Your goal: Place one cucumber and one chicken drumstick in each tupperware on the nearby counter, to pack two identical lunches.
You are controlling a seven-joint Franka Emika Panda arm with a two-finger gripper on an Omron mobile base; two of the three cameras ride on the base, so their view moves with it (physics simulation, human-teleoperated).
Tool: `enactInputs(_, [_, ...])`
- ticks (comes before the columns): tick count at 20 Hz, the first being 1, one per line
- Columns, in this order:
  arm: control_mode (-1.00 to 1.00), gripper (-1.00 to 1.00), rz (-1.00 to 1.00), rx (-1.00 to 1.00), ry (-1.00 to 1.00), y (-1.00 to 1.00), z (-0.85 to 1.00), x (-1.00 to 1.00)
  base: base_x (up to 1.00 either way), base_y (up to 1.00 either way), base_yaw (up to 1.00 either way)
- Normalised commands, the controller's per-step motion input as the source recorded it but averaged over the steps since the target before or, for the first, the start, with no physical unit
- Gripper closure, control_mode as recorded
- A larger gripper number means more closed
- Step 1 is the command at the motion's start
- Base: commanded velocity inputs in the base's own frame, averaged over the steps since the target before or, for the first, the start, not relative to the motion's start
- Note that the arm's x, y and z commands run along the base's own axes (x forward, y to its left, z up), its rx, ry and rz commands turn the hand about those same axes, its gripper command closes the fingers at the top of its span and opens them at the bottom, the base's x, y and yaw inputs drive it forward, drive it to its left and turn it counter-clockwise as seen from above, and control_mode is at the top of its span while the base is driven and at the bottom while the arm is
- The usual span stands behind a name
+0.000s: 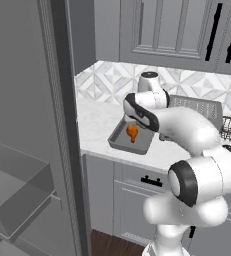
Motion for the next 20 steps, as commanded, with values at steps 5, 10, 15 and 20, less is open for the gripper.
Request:
enactInputs(5, [-1.0,1.0,-0.2,0.01,0.0,-0.16,-0.81,0.86,0.0,0.0,0.0])
enactInputs(10, [-1.0,1.0,-0.13,0.01,0.0,0.0,-0.38,0.93,0.0,0.0,0.0])
enactInputs(15, [-1.0,1.0,-0.12,0.02,0.01,-0.27,-0.1,0.49,0.0,0.0,0.0])
enactInputs(20, [-1.0,1.0,-0.07,0.0,0.0,-0.18,-0.25,0.43,0.0,0.0,0.0])
